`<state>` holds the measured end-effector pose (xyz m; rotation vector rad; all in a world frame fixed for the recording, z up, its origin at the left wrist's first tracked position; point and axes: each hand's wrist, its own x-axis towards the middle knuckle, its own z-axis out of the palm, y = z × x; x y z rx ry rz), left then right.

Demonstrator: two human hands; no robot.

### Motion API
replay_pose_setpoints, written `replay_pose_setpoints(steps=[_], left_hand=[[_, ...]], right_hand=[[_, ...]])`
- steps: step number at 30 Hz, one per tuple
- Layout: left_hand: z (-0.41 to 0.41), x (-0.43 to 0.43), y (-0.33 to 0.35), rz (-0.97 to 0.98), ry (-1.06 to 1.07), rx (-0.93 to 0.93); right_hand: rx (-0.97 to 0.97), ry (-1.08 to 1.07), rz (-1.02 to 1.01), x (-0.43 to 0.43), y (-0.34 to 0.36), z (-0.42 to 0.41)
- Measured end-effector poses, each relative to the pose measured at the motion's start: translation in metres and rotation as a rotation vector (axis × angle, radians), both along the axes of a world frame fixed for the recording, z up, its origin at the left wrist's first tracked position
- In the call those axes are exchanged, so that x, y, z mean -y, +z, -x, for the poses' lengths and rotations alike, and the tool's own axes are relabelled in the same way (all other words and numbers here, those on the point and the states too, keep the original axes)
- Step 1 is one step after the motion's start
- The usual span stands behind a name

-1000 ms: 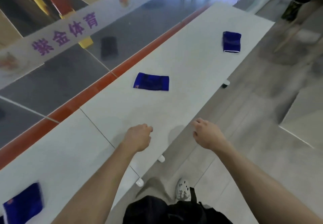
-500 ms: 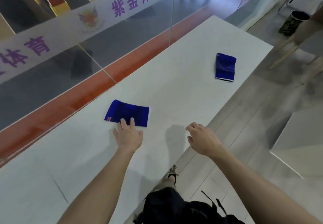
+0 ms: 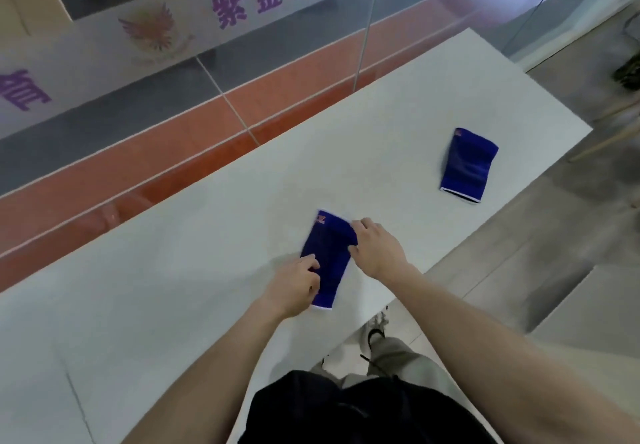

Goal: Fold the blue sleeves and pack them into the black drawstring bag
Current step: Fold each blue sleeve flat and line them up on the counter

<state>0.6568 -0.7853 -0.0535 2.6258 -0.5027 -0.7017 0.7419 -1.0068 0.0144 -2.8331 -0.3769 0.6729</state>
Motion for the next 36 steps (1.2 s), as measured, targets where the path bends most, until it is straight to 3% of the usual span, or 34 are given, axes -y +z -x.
replay_pose_setpoints(steps=[2, 5, 8, 11, 14, 17, 20, 24, 26, 31, 36], left_hand=[[0.003, -0.002, -0.002, 0.027, 0.178, 0.025], [0.012, -0.006, -0.003, -0.13, 0.501, 0.093], [0.019, -0.003, -0.002, -0.249, 0.779, -0.084], [0.02, 0.016, 0.005, -0.162, 0.945, -0.286], [0.016, 0.045, 0.019, 0.098, 1.054, -0.367], [-0.009, 0.079, 0.052, 0.334, 1.121, -0.324], [-0.042, 0.109, 0.094, 0.477, 1.101, -0.336], [-0.085, 0.135, 0.133, 0.57, 0.991, -0.337], [-0.103, 0.145, 0.143, 0.55, 0.961, -0.312], [-0.135, 0.158, 0.136, 0.521, 1.0, -0.258], [-0.149, 0.18, 0.122, 0.62, 0.984, -0.393]], right_hand=[[0.002, 0.015, 0.004, 0.004, -0.006, -0.016], [-0.038, 0.051, 0.012, 0.009, -0.021, -0.036], [-0.09, 0.048, -0.06, 0.011, -0.036, -0.05], [-0.174, 0.027, -0.114, 0.017, -0.046, -0.061], [-0.265, 0.052, -0.138, 0.043, -0.047, -0.074], [-0.345, 0.024, -0.19, 0.087, -0.04, -0.091], [-0.501, -0.194, -0.321, 0.128, -0.033, -0.114], [-0.75, -0.54, -0.706, 0.168, -0.025, -0.138], [-0.829, -0.597, -0.855, 0.183, -0.017, -0.144], [-0.597, -0.628, -0.906, 0.22, -0.006, -0.157], [-0.319, -0.621, -0.809, 0.261, 0.007, -0.16]])
